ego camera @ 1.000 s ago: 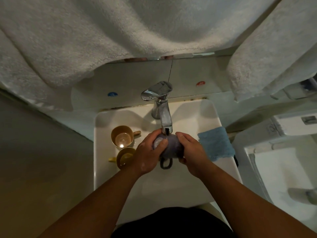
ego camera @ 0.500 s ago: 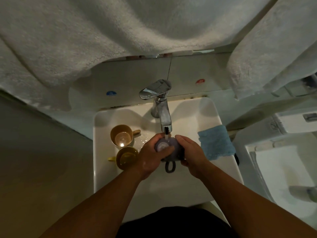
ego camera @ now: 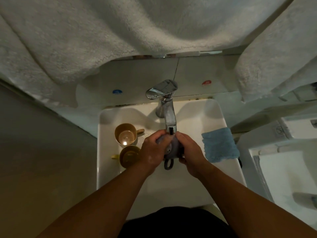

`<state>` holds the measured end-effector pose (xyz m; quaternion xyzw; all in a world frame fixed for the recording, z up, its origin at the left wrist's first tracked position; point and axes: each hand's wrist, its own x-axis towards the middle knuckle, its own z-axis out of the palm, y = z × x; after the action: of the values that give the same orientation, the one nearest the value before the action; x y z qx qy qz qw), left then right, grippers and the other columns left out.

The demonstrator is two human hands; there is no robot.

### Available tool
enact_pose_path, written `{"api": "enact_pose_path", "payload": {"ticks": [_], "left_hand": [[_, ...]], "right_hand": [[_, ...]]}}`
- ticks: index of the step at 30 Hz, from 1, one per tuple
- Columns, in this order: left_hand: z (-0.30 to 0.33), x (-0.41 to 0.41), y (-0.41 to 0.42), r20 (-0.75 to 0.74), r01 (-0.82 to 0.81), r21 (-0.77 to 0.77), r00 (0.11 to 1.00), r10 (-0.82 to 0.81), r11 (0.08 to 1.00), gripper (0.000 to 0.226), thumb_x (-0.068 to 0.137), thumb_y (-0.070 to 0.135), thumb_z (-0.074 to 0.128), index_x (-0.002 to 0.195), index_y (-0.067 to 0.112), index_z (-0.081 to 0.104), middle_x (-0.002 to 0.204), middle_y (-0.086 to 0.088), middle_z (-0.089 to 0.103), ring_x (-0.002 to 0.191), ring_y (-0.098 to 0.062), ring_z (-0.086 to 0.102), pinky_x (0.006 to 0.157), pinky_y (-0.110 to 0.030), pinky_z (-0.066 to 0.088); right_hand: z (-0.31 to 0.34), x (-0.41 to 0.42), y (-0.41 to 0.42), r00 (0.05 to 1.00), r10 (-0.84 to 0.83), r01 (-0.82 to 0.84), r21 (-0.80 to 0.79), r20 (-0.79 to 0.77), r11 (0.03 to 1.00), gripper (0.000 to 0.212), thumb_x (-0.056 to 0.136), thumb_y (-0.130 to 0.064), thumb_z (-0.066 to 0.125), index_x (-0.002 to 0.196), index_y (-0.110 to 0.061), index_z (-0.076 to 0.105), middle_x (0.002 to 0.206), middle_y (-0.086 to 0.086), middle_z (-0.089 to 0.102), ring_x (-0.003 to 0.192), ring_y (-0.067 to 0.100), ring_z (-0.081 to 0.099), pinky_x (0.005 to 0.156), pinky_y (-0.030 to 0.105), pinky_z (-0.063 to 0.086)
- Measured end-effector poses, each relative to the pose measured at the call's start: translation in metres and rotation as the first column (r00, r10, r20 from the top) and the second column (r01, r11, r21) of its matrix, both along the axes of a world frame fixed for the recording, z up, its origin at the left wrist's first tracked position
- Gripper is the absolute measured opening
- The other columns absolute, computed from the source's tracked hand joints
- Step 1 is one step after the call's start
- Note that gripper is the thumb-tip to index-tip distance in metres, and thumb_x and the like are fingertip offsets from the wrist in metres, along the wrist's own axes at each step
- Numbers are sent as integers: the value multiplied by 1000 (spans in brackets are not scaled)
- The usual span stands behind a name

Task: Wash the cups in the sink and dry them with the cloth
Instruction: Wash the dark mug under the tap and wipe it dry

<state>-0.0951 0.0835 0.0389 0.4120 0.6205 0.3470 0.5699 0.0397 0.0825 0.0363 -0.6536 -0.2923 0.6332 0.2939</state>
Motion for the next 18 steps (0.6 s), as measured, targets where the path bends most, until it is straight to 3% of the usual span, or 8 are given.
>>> {"api": "enact_pose_path", "payload": {"ticks": [3,4,6,8,10,12,15,18], "left_hand": [[3,4,1,-10,-28,-56,1000,27,998,18,104,43,43,101,39,60,120,-6,62,110,-24,61,91,-47,59],[-1,0,-1,44,-3,-49,999,5,999,11,104,40,47,108,41,57,124,-6,61,112,-22,61,91,-43,59],[-8,-12,-9,91,134,49,986,-138,990,36,93,33,69,120,46,50,126,3,62,113,-16,63,88,-32,60],[-14,-20,-13,24,237,113,970,-241,965,62,82,26,83,123,53,45,122,15,62,112,-8,64,88,-27,59],[-19,-18,-14,-90,245,162,968,-233,956,67,82,28,83,125,57,40,121,20,60,112,-3,62,88,-20,56],[-18,-12,-15,-92,189,130,980,-178,973,52,90,40,72,132,52,44,124,17,59,113,-3,60,90,-20,55],[-20,-10,-11,-47,116,54,992,-113,992,42,93,59,46,131,45,54,128,7,63,117,-14,62,97,-40,57],[-15,-10,-8,-209,164,97,968,-141,982,37,98,54,34,124,40,57,122,-2,67,111,-20,65,92,-42,58]], "right_hand": [[-1,-2,1,1000,1,-1,3,6,1000,31,101,-50,47,119,-31,63,117,2,69,108,23,64,82,38,51],[1,-2,3,1000,-16,16,-22,-5,1000,33,100,-52,47,118,-30,64,114,3,71,106,24,65,83,39,52],[2,-3,7,999,-45,43,-92,-22,995,38,99,-56,47,110,-27,69,103,3,75,100,24,67,87,42,50],[3,-5,10,996,-69,59,-145,-60,988,41,98,-57,48,107,-24,71,98,3,77,97,23,67,87,40,49],[4,-8,11,990,-97,79,-161,-103,984,44,98,-59,46,107,-23,70,100,4,76,99,23,68,90,41,52],[6,-9,10,989,-70,53,-137,-129,989,43,99,-58,45,109,-24,70,107,7,75,101,25,69,91,46,55],[2,-11,2,980,-41,16,-126,-197,992,44,98,-58,46,118,-26,67,112,6,74,105,27,69,93,51,57],[-2,-12,-6,981,-45,26,-100,-189,995,41,99,-53,47,122,-24,63,113,7,72,106,28,68,90,48,59]]}}
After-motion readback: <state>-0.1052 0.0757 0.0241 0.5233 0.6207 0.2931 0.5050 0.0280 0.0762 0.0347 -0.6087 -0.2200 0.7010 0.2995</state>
